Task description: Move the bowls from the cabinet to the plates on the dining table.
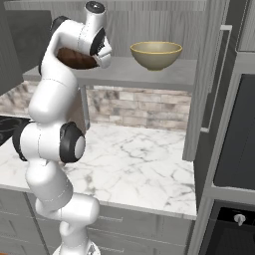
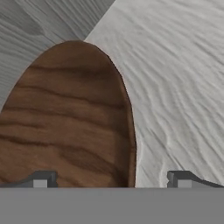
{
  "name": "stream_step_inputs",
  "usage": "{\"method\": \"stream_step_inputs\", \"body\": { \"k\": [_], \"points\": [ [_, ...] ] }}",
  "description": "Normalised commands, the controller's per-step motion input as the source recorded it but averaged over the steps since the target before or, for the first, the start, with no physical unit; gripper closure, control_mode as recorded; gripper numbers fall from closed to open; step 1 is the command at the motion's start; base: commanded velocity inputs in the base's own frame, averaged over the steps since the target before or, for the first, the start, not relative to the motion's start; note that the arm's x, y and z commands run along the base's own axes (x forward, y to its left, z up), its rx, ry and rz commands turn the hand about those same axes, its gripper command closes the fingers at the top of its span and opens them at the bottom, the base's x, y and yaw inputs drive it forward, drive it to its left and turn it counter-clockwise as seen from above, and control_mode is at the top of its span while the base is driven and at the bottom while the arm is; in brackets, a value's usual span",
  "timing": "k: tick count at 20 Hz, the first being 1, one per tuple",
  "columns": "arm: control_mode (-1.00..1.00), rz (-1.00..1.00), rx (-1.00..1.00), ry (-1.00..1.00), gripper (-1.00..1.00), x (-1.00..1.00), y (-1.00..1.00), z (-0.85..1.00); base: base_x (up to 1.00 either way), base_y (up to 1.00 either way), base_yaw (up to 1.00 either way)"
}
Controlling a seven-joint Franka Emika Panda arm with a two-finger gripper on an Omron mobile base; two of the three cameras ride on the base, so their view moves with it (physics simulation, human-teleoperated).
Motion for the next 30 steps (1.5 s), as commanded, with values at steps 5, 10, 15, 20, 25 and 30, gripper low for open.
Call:
{"method": "stream_step_inputs", "body": {
  "k": [5, 10, 15, 20, 25, 30],
  "points": [
    [-1.0, -0.01, 0.0, 0.01, -1.0, 0.0, 0.0, -0.06, 0.0, 0.0, 0.0],
    [-1.0, -0.01, 0.0, 0.01, -1.0, 0.0, 0.0, -0.17, 0.0, 0.0, 0.0],
    [-1.0, -0.01, 0.0, 0.0, -1.0, 0.0, 0.0, -0.07, 0.0, 0.0, 0.0],
    [-1.0, 0.0, 0.0, 0.03, 1.0, 0.0, 0.0, 0.0, 0.0, 0.0, 0.0],
    [-1.0, 0.0, 0.0, 0.06, 1.0, 0.0, 0.0, 0.0, 0.0, 0.0, 0.0],
    [-1.0, 0.0, 0.0, 0.07, 1.0, 0.0, 0.0, 0.0, 0.0, 0.0, 0.0]
  ]
}}
